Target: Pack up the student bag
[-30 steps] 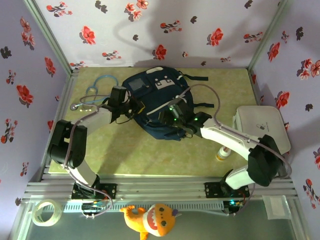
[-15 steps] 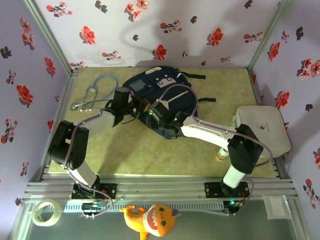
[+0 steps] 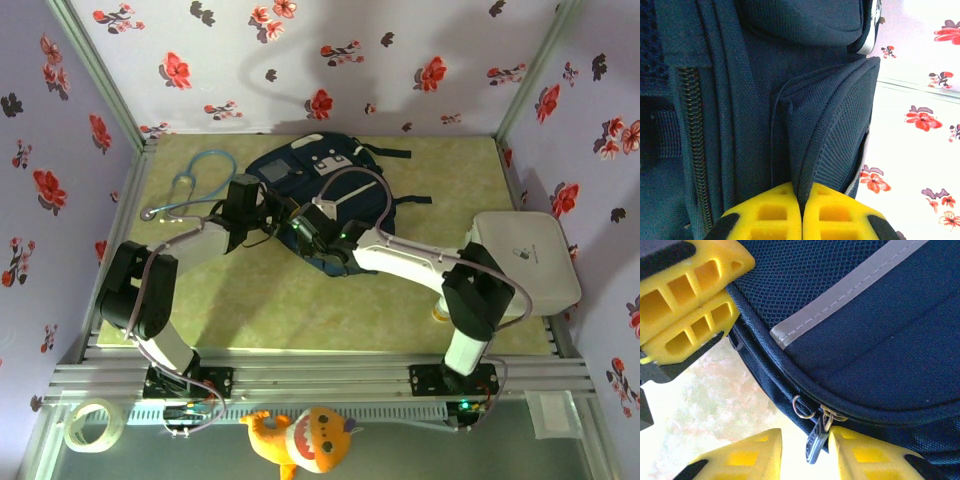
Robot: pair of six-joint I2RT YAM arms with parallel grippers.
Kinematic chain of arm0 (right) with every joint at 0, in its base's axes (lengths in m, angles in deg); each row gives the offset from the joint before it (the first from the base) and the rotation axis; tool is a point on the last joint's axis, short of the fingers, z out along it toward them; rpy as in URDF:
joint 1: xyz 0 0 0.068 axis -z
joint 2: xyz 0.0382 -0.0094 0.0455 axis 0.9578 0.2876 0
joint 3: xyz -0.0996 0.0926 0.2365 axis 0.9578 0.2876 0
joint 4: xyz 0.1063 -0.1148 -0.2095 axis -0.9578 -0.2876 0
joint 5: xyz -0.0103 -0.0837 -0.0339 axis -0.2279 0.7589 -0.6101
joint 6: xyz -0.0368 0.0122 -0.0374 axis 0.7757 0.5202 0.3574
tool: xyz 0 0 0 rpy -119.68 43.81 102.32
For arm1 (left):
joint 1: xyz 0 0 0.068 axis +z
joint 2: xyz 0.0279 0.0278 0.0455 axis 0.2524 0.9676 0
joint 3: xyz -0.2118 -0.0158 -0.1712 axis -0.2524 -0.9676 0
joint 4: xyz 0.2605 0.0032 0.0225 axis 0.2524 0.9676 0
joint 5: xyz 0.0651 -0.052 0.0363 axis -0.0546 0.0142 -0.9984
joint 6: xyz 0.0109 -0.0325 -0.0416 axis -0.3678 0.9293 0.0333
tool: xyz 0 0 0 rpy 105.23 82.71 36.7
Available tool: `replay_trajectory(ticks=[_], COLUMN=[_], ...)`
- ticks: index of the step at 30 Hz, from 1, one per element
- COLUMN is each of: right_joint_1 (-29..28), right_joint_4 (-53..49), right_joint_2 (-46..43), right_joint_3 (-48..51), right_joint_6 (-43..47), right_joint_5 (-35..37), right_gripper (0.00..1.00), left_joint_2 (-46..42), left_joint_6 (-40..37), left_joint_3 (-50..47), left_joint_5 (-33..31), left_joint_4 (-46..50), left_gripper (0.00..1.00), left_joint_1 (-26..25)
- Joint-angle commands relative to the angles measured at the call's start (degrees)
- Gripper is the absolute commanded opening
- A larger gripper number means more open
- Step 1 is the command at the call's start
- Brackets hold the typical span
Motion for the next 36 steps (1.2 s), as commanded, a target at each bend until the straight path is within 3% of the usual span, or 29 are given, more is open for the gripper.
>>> replay_trajectory(ticks=[1,10,18,23,28,31,36], right_joint_1=[-0.3,-0.3,0.7,4.4,7.2,7.3,7.3], right_joint_4=[-1.6,-4.3,-5.1,-6.1,-1.0,-1.5,-2.5], right_joint_2=[1.3,-1.1,-9.0,-13.1,-12.8,-11.4,-13.2], right_joint_3=[-2.6,-0.1,9.7,15.0,14.3,12.2,11.9], right_joint_6=[-1.4,-1.2,2.8,3.5,11.2,14.5,19.5], right_joint_5=[2.6,8.7,11.6,11.6,1.5,-0.2,-0.3], right_gripper=[0.27,0.07,0.06,0.06,0.09,0.13,0.3], left_joint_2=[-2.2,-2.3,-2.4,-2.5,-2.1,-2.1,-2.2], left_joint_6=[0.8,-0.7,-5.0,-8.9,-10.2,-10.9,-12.3], left_joint_3=[0.7,0.9,2.1,3.3,3.4,3.4,4.2], left_joint_5=[-0.5,-0.8,-0.7,-0.2,1.6,1.8,2.0], left_joint_4=[-7.1,-5.8,-1.8,1.8,2.4,3.1,4.6], left_gripper=[0.0,0.0,0.0,0.0,0.0,0.0,0.0], left_joint_1=[-0.2,-0.2,0.6,0.7,0.6,0.6,0.6])
